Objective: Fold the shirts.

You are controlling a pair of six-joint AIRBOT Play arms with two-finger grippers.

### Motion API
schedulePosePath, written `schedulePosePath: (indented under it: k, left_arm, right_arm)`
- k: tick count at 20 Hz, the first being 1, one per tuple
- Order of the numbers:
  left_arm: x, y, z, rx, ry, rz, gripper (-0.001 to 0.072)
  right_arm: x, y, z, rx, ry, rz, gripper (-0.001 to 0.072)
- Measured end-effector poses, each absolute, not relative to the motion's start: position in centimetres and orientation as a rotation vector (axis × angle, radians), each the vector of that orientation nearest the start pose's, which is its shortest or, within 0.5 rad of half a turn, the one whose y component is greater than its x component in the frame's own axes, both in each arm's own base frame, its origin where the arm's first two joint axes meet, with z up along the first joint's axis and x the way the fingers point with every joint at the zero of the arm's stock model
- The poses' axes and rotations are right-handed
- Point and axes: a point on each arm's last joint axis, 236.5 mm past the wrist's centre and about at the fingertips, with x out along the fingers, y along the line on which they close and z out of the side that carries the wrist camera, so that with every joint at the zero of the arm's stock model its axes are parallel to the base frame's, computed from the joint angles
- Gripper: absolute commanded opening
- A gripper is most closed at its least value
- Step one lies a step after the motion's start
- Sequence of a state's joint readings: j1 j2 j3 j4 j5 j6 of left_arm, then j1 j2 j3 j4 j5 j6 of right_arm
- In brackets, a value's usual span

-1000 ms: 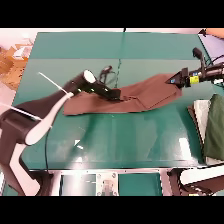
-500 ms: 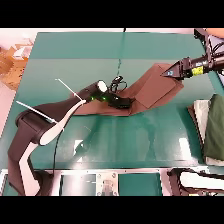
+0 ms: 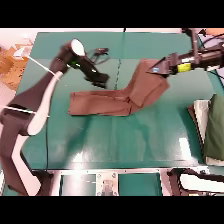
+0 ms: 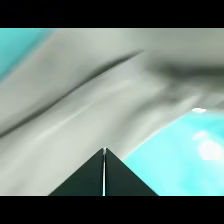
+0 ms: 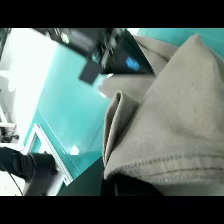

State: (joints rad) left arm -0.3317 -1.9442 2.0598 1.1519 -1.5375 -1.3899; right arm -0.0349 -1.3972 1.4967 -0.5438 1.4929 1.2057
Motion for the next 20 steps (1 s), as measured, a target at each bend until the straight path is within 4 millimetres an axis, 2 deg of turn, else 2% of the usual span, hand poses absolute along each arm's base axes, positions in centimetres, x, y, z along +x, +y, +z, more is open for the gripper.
schedulePosePath:
  k: [3,5,6,7,8,10,11,13,15,17,19,20]
  left_arm:
    - [45.2,-15.6,1.8,0.166,1.488,-0.48,0.0026]
    - [44.8,-10.4,2.2,0.175,1.546,-0.353,0.0026]
    - [44.6,-8.5,2.5,0.166,1.562,-0.309,0.0026]
    - [44.4,-6.6,2.9,0.15,1.573,-0.268,0.0026]
    - [44.2,-4.9,3.1,0.131,1.584,-0.23,0.0026]
    - [44.0,-2.3,3.6,0.089,1.591,-0.18,0.0026]
    - [43.8,-1.5,3.9,0.067,1.592,-0.167,0.0026]
    - [43.8,-0.3,4.0,0.026,1.59,-0.153,0.0026]
    - [43.7,0.6,4.2,-0.002,1.588,-0.145,0.0026]
    - [43.6,0.9,4.3,-0.017,1.587,-0.144,0.0026]
    - [43.7,0.9,4.3,-0.026,1.582,-0.152,0.0026]
    - [43.8,1.0,4.3,-0.026,1.578,-0.147,0.0026]
  right_arm:
    - [38.7,26.0,16.8,0.493,1.019,0.997,0.0018]
    - [39.0,32.4,15.0,0.495,0.989,1.01,0.0018]
    - [39.0,35.5,13.7,0.499,0.978,1.006,0.003]
    - [39.1,38.8,12.1,0.507,0.963,0.993,0.0228]
    - [39.1,42.2,10.0,0.52,0.948,0.971,0.0464]
    - [38.4,47.7,6.0,0.533,0.919,0.926,0.048]
    - [38.2,49.2,4.9,0.537,0.902,0.906,0.048]
    - [39.4,49.9,4.3,0.547,0.844,0.855,0.048]
    - [41.7,47.6,5.7,0.53,0.799,0.829,0.048]
    - [44.6,43.1,7.4,0.509,0.786,0.804,0.0482]
    - [46.6,37.3,7.8,0.498,0.844,0.77,0.0494]
    - [47.5,34.1,7.4,0.502,0.884,0.738,0.051]
